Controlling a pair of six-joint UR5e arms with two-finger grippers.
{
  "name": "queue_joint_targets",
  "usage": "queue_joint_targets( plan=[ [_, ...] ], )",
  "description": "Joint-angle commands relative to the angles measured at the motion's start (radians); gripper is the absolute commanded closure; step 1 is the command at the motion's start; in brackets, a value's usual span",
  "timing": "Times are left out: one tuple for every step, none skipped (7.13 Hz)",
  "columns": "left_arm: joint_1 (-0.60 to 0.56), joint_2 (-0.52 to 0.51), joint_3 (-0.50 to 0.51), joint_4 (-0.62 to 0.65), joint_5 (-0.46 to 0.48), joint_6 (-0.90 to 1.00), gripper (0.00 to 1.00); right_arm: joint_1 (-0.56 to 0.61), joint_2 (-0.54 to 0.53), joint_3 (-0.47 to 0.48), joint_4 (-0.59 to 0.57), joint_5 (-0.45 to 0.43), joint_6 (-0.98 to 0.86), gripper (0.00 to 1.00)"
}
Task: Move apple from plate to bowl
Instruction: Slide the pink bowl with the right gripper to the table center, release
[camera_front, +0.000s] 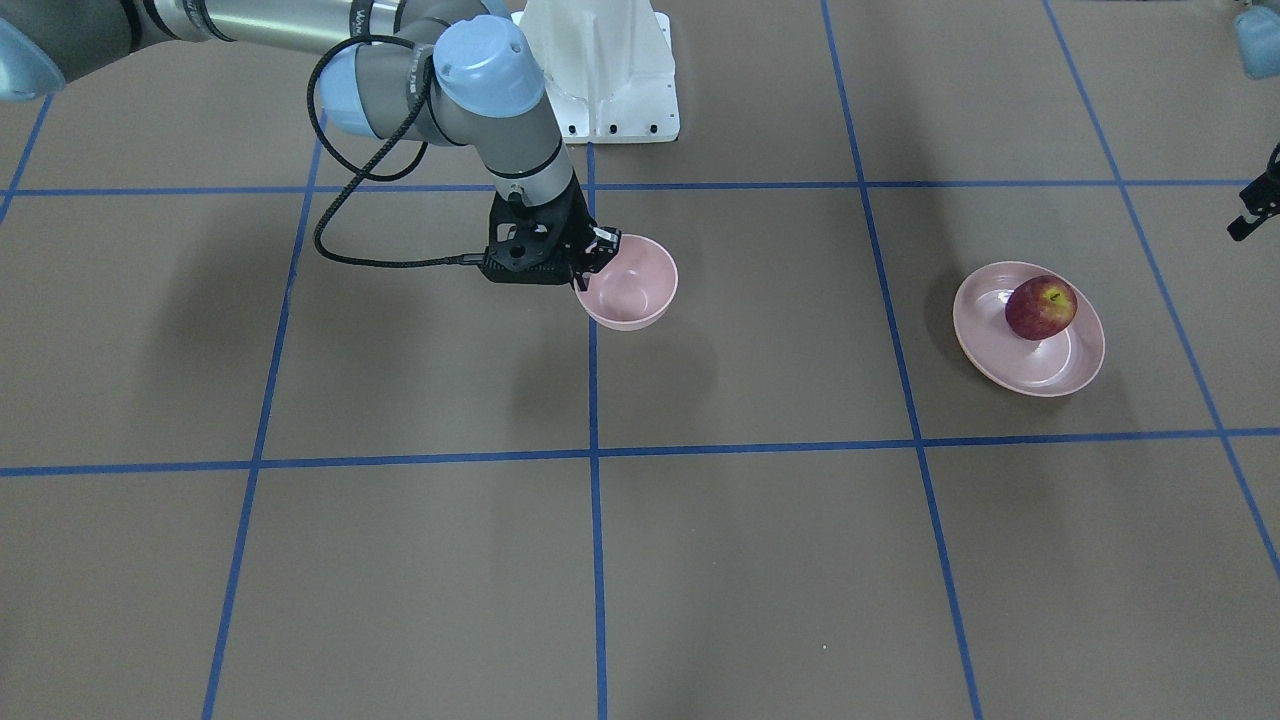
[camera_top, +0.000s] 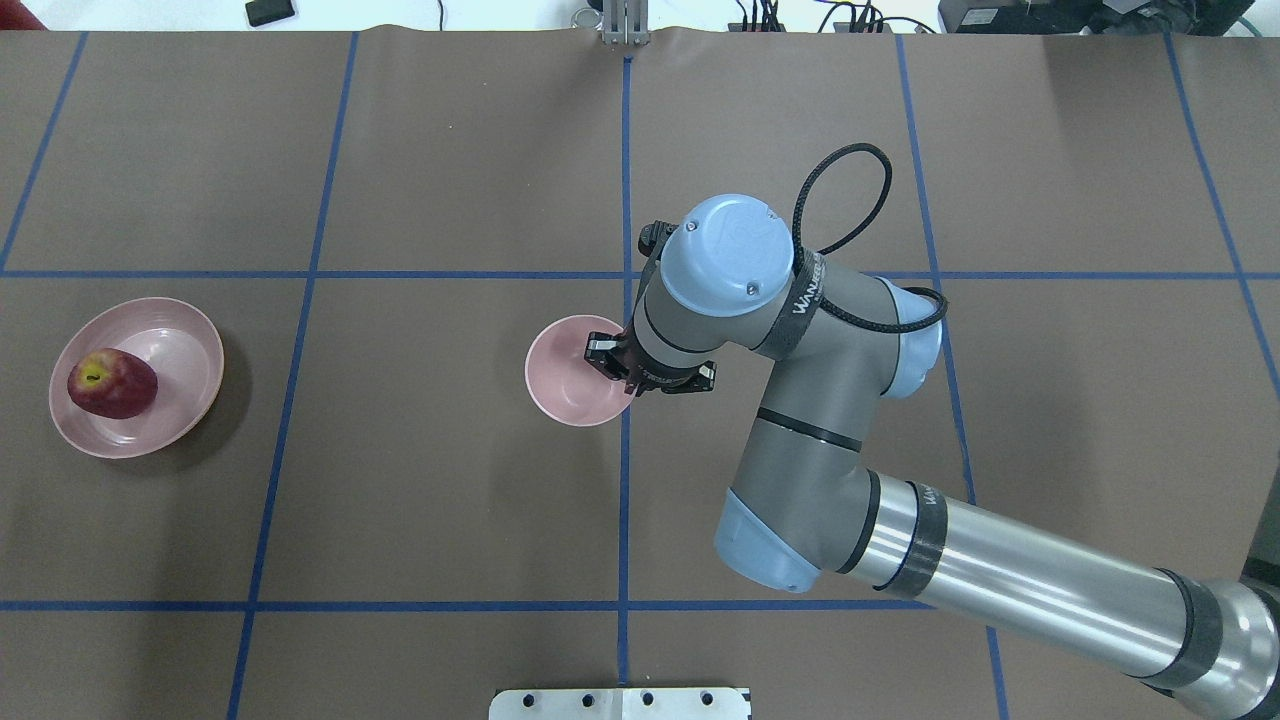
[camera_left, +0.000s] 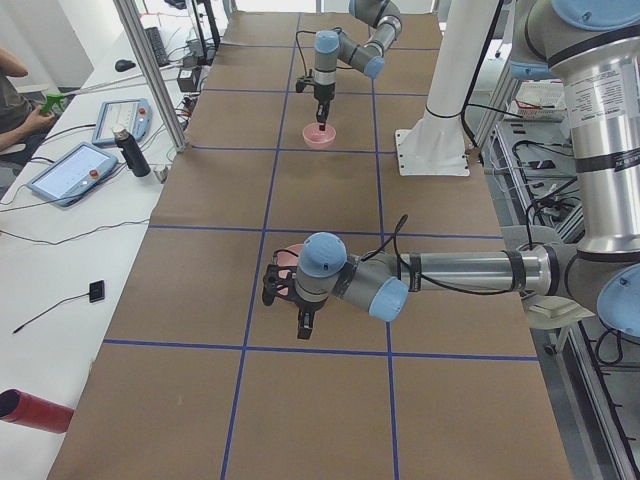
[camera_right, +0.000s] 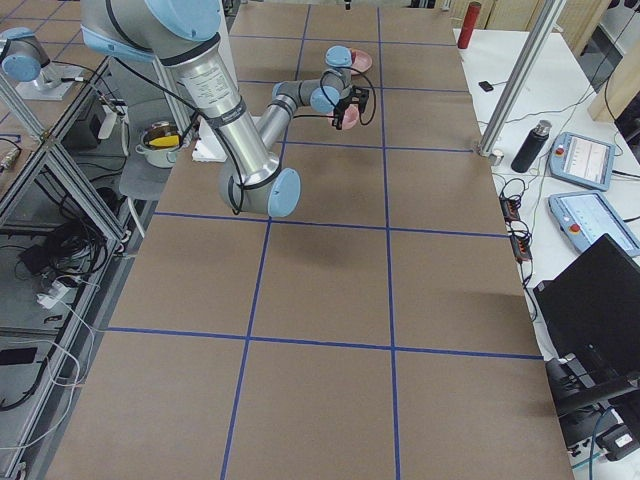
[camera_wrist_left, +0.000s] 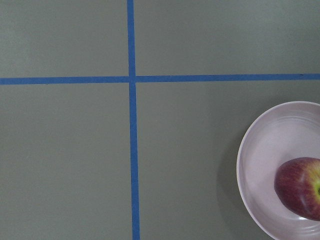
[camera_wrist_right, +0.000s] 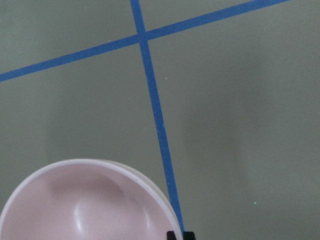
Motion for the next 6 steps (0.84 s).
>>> queue_joint_targets(
  plan=[
    [0.000,-0.002,0.004,0.003,-0.001,-0.004,0.02,-0.001,-0.030,-0.033,0.035,0.012,-0.008,1.00],
    [0.000,-0.002,0.004,0.003,0.000,-0.004,0.02,-0.001,-0.033,-0.039,0.033,0.011,-0.008,1.00],
    [0.002,-0.003,0.002,0.003,0.001,-0.007,0.02,-0.001,-0.047,-0.042,0.036,0.008,-0.006,1.00],
    [0.027,-0.032,0.002,0.003,0.001,-0.083,0.02,-0.001,-0.046,-0.035,0.036,0.012,0.000,1.00],
    [0.088,-0.075,-0.002,0.003,0.008,-0.175,0.02,-0.001,-0.049,-0.036,0.036,0.014,-0.005,0.31],
    [0.156,-0.110,-0.002,0.004,0.031,-0.200,0.02,0.003,-0.052,-0.016,0.027,0.015,0.001,0.00]
  ],
)
